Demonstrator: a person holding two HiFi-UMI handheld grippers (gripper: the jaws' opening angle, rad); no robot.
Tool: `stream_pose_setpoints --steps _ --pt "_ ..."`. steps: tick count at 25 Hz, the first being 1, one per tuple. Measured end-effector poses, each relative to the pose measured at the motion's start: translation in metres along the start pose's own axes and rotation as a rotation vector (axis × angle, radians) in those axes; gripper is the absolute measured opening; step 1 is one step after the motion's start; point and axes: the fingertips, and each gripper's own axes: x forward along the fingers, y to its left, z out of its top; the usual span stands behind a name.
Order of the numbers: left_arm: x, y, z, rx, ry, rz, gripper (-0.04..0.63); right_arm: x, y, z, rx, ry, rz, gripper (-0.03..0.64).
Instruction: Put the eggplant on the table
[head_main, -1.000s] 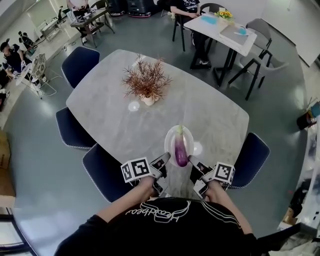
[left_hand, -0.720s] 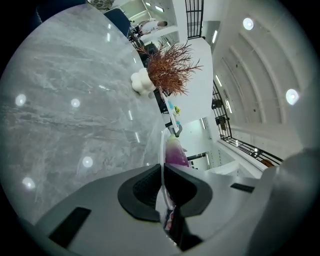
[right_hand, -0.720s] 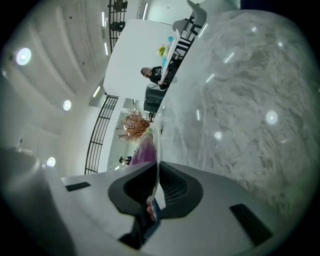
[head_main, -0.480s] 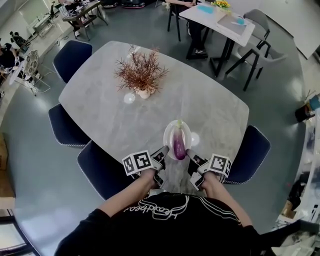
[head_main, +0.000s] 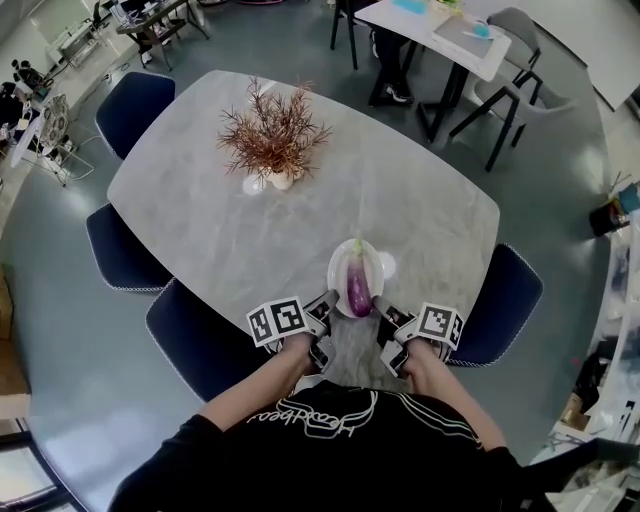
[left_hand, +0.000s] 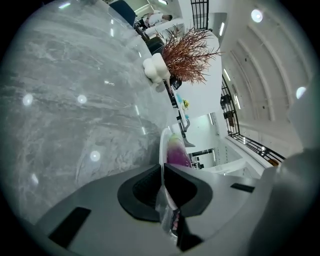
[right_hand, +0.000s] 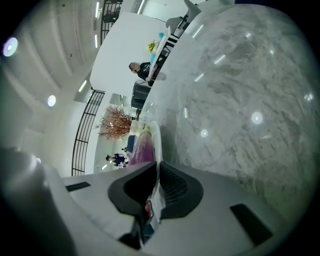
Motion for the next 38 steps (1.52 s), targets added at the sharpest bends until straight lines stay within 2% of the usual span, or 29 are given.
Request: stream_pose_setpoints --steps 6,13,26,30,35,38 --pt "0.007 0.007 -0.002 -0.031 0.013 0.017 0.025 0.003 -0.008 0.003 0.019 -0.003 -0.021 0.023" --pt "0.008 0.009 -0.001 -0.033 0.02 0.029 0.025 0.005 -0.01 0.004 0.038 -0.01 -0.023 0.023" --pt "0.013 0.011 -0.009 0.002 0.07 0.058 0.028 0.004 -0.013 0.004 -0.046 0.008 -0.086 0.025" --pt "0.014 0.006 -0.009 0.061 0.079 0.061 0.097 0.003 -0.012 0.003 -0.077 0.013 -0.09 0.026" --pt "0.009 0.006 -0.008 0.062 0.061 0.069 0.119 -0.001 -0.014 0.0 -0.093 0.011 -0.099 0.028" --pt "0.007 0.006 -0.008 0.062 0.057 0.062 0.129 -0.007 -0.014 0.004 -0.117 -0.007 -0.117 0.066"
